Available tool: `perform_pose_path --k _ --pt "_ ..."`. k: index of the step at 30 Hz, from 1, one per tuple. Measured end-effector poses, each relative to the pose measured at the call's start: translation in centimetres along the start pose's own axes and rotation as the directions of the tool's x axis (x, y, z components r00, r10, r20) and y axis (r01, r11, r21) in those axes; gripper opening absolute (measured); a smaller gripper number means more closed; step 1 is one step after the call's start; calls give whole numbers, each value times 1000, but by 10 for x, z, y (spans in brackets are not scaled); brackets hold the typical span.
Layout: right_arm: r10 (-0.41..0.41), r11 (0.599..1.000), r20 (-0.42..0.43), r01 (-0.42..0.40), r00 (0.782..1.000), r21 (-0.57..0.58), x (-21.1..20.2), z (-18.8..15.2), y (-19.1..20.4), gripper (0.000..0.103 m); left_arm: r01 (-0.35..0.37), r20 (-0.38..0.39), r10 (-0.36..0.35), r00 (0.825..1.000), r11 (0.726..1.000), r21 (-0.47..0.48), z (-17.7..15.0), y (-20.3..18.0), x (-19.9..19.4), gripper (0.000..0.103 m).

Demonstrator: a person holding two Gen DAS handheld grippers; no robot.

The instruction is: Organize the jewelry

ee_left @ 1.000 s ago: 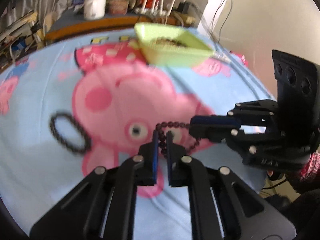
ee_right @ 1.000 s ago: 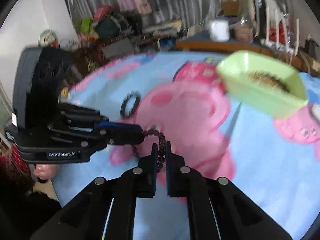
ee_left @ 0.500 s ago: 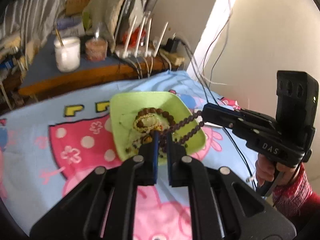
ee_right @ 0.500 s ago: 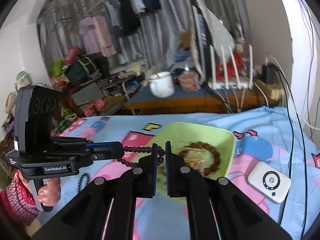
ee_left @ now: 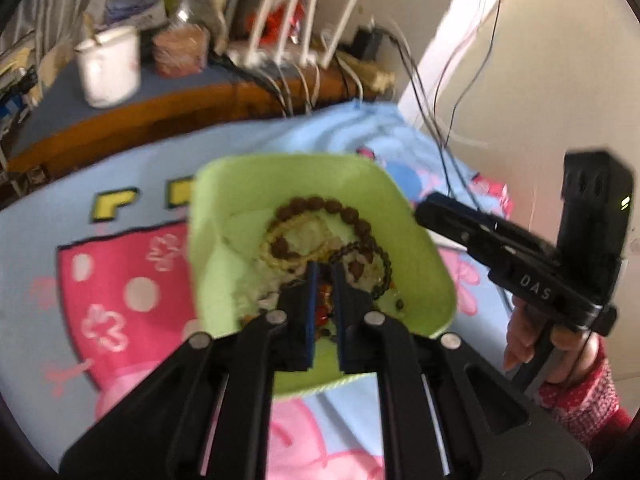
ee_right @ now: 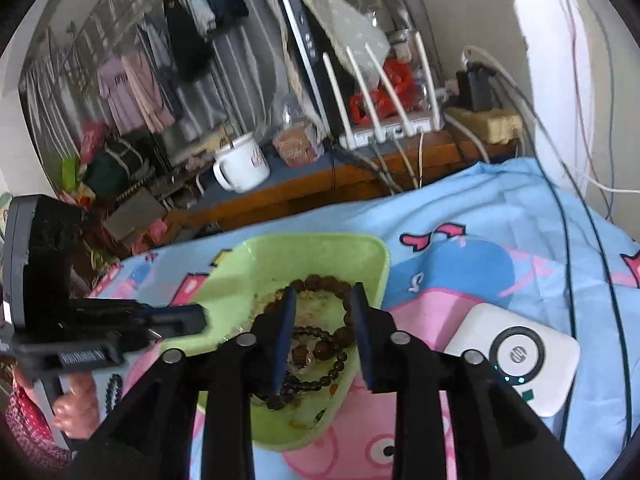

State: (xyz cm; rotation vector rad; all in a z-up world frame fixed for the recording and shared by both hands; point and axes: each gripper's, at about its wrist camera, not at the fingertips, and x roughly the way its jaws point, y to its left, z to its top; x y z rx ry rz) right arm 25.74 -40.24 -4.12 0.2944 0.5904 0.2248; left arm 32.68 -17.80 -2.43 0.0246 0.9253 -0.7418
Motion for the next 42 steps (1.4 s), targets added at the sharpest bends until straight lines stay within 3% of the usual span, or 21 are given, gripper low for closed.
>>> perform_pose_path --k 5,11,18,22,25,30,35,37,42 --pt "51 999 43 -51 998 15 -25 3 15 0 -29 140 35 990 998 -47 -19 34 -83 7" --pt "158 987 4 -158 987 -39 -34 -8 62 0 -132 148 151 977 982 -133 -84 87 -146 7" --pt "250 946 -217 -286 944 -151 6 -60 148 0 -209 32 220 975 957 -200 -153 122 -140 7" --pt "254 915 -340 -339 905 -218 33 -92 197 0 -225 -11 229 973 947 -229 -170 135 -126 7" --pt "243 900 -385 -356 890 -253 45 -105 223 0 -201 -15 203 979 954 -224 -173 135 -122 7" --pt "213 885 -412 -353 886 -302 58 -113 247 0 -178 2 183 983 959 -221 -177 133 -123 7" --pt "199 865 -427 -362 882 -346 68 -119 262 0 -214 -14 217 976 950 -227 -183 139 -117 7" --pt "188 859 -432 -361 882 -362 74 -123 266 0 -222 -15 225 974 947 -232 -185 141 -116 21" --pt "153 841 -430 -346 890 -416 85 -130 271 0 -257 8 263 965 949 -186 -189 131 -115 29"
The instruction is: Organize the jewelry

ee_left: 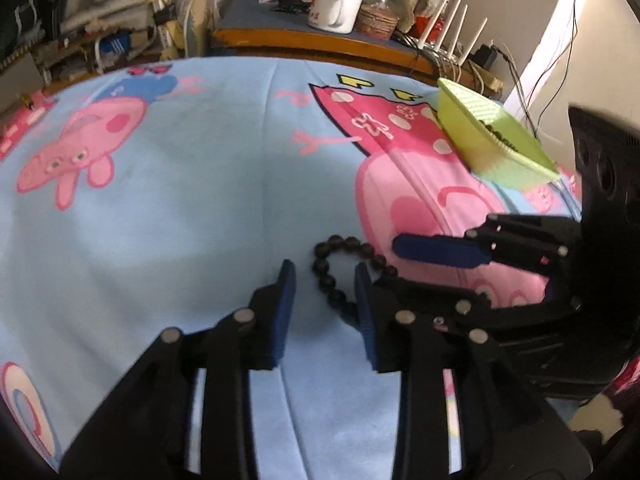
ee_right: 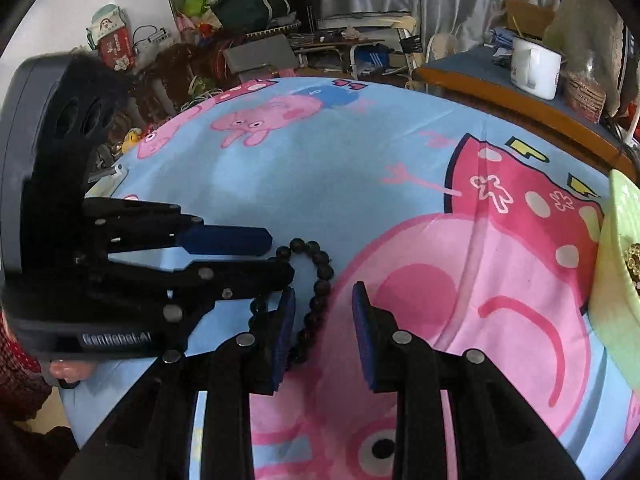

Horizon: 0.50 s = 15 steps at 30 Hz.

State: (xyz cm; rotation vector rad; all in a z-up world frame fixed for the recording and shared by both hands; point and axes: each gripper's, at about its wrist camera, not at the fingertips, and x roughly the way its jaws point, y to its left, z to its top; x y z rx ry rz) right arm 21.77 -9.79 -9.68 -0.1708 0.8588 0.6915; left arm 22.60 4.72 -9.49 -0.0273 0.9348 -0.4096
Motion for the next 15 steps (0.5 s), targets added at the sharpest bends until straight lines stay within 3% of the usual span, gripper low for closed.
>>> perform_pose_path --k 3,6,15 --pt "8 1000 -1 -8 1000 6 -1 -1 -5 0 -38 21 37 999 999 28 -4 -6 0 29" --pt "27 999 -5 -27 1000 29 -2 -2 -11 0 -32 26 31 999 999 39 -7 -9 0 8" --pt "30 993 83 -39 996 113 -45 -15 -29 0 94 22 -94 995 995 26 -3 -29 -12 8"
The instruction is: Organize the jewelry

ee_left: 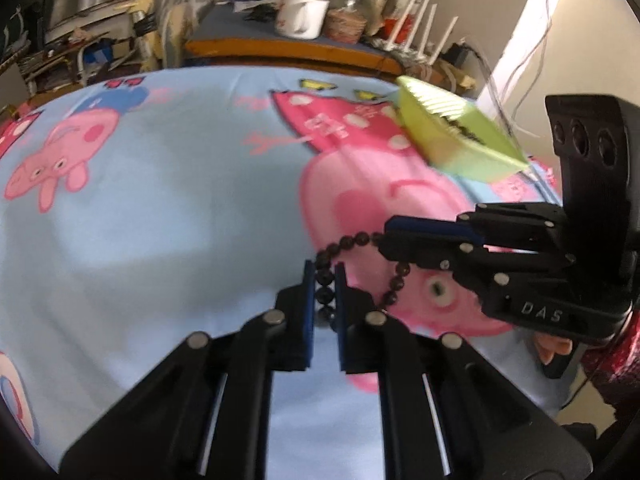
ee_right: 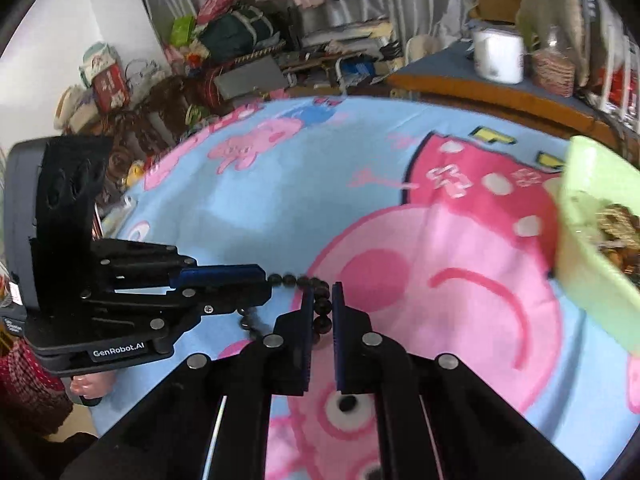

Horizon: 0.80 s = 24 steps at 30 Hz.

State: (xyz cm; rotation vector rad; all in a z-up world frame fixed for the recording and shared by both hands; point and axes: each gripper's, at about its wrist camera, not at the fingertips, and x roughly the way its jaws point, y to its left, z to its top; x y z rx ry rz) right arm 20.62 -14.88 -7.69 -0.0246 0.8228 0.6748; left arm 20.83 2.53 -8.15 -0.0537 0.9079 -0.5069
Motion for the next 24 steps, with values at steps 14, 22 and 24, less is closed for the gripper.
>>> perform_pose_path --k 14,22,24 --pt "-190 976 217 162 958 143 -126 22 -87 0 191 74 -206 976 967 169 115 -116 15 8" --pt "-260 953 236 210 936 217 -153 43 -152 0 191 65 -206 976 965 180 163 -145 57 8" --pt "-263 952 230 212 937 223 -147 45 -160 0 178 51 -190 981 968 179 169 -148 72 8"
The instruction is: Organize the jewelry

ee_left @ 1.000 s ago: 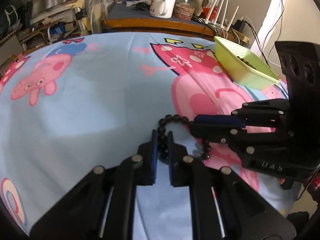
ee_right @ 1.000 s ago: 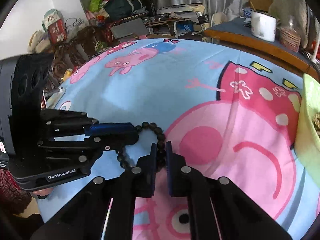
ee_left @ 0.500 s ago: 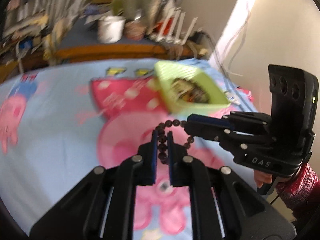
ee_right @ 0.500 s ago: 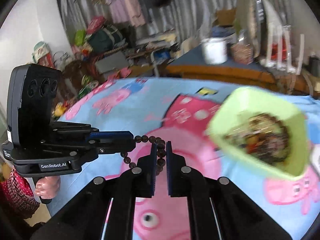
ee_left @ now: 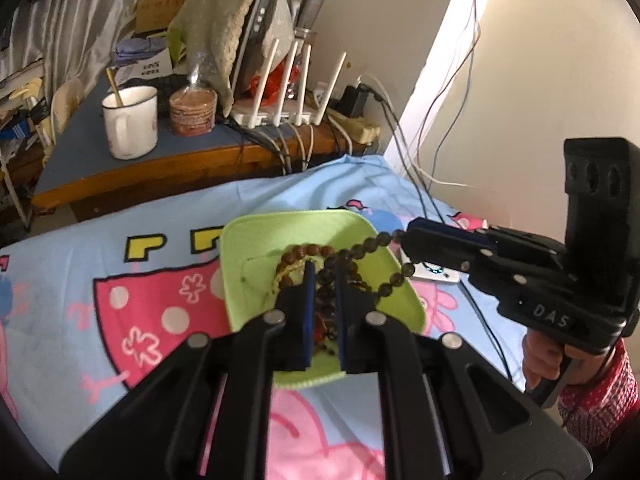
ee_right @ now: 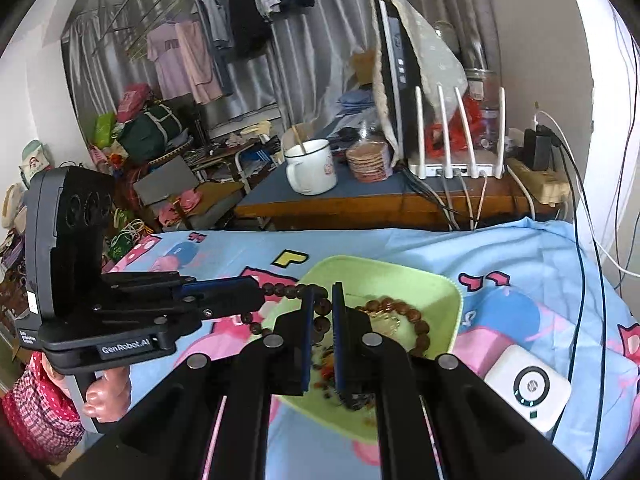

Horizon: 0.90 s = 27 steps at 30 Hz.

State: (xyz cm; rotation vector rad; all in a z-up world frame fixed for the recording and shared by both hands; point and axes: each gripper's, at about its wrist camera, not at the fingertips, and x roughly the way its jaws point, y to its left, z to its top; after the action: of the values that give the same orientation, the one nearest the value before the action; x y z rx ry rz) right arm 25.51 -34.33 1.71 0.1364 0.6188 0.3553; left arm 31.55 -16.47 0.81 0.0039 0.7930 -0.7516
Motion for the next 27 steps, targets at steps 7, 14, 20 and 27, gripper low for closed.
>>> perform_pose_path --k 7,14,20,27 --pt "-7 999 -25 8 1000 32 26 -7 -23 0 -55 -45 56 997 998 29 2 5 34 8" --pt "-16 998 -41 19 999 60 37 -13 -41 0 -104 -55 108 993 993 64 8 3 55 8" --pt "-118 992 -66 121 991 44 56 -21 -45 0 -252 -27 255 967 963 92 5 3 69 10" --pt "-147 981 -22 149 989 122 42 -30 -50 0 -342 2 342 940 939 39 -7 14 51 13"
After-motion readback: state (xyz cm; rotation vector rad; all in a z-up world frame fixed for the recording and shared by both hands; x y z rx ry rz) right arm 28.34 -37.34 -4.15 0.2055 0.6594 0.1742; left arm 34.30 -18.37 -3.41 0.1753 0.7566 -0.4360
